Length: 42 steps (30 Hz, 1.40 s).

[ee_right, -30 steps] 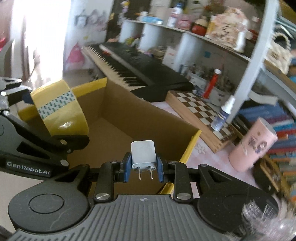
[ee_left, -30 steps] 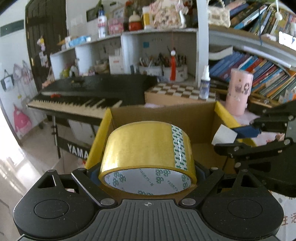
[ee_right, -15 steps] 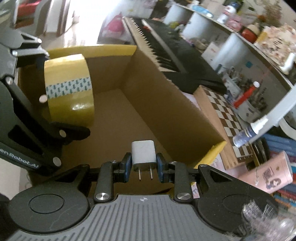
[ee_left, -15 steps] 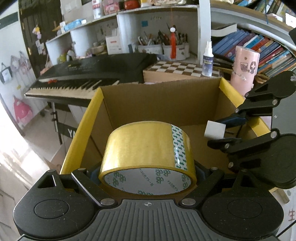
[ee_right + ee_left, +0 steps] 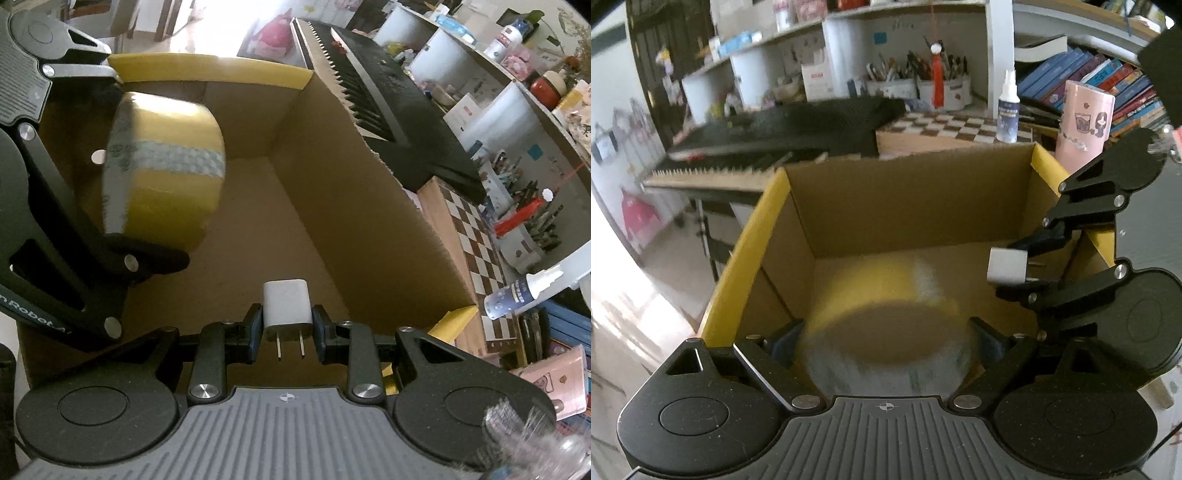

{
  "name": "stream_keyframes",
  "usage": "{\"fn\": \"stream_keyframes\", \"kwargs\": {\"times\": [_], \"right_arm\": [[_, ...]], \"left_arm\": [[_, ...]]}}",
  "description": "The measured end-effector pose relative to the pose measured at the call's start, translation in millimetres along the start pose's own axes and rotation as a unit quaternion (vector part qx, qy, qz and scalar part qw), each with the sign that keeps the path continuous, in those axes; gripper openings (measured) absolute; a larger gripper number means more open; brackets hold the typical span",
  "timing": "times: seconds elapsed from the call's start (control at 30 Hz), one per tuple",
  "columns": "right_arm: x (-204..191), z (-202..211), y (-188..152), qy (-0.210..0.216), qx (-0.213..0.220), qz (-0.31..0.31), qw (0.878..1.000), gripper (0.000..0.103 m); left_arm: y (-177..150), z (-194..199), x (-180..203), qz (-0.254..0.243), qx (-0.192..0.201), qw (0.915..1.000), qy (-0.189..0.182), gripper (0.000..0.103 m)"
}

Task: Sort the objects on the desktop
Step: 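Lower the tape and plug into the box and open both grippers, then lift both grippers out of the box and withdraw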

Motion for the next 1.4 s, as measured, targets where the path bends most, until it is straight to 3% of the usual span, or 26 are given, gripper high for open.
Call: {"fn": "stream_keyframes", "kwargs": {"times": [0.17,0.47,0.83,1.17,1.4], "right_arm": [[0.3,-0.5,-0.2,0.003,0.003,-0.001,1.000,0.026],[12.1,12.9,1.1,-0.016,0.020,-0.025,0.999,0.027],[27.9,64.7,-1.1,-0.071,0.048,-0.112,0.990,0.029],[14.9,103.6,-16.8,-0.134,0.064,-0.237,0.960,0.030],[5.4,126.8,-32.5,-0.166,0.074,-0.345,0.921,0.031]], "left_arm": [[7.1,7.3,4.5,-0.018,0.020,0.9996,0.010,0.094],[14.8,25.7,-4.0,0.020,0.057,0.9980,0.019,0.094],[15.7,52.1,-23.1,0.059,0.098,0.9933,0.017,0.095],[4.8,74.6,-38.0,0.084,0.130,0.9880,0.003,0.095],[-7.9,86.6,-44.0,0.082,0.137,0.9872,-0.001,0.096]]}}
Point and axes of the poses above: each gripper's, at about its wrist camera, not at the fingertips, and z roughly against the way its jaws point, x to its right, y to its top, the point moved 7 cm from there along -z, roughly the way its jaws point, and after that the axes turned 2 degrees about -y, right-handed, at the moved point
